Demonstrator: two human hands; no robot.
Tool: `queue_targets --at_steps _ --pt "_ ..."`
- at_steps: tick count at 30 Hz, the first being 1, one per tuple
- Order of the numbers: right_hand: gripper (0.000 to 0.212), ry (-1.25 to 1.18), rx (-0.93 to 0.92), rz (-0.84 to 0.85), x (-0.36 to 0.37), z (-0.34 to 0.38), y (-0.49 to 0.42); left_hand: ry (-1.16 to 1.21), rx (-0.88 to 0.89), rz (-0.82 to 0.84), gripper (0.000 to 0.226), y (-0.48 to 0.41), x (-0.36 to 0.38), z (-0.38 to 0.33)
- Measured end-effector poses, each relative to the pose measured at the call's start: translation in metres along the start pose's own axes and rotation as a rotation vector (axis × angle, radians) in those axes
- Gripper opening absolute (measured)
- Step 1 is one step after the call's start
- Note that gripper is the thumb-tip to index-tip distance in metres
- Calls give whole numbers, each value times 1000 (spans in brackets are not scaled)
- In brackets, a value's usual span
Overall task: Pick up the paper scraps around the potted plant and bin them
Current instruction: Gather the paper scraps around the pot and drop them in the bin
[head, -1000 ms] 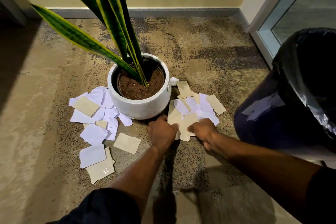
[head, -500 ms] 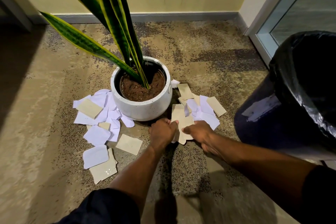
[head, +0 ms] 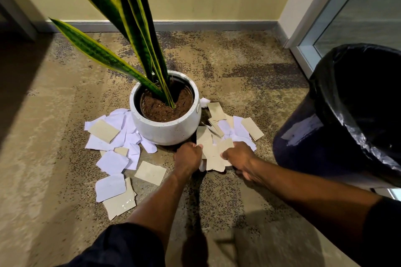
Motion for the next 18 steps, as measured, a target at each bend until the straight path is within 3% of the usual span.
queue_targets --at_steps 7,11,18 --pt "24 151 -108 -113 -25 20 28 -23 97 40 31 15 -9 -4" --pt "28 430 -207 -334 -52 48 52 15 169 39 34 33 -4 -27" --pt "31 356 -493 -693 -116 114 121 163 359 -68 28 70 -21 -125"
Point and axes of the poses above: each hand's wrist, its own y-axis away from the middle knuckle, its own x-axis out of the palm, z = x × y, the point moved 7 cm from there along -y, towards the middle knuckle, and after that the axes turned 15 degrees about y, right-handed, at the moved point
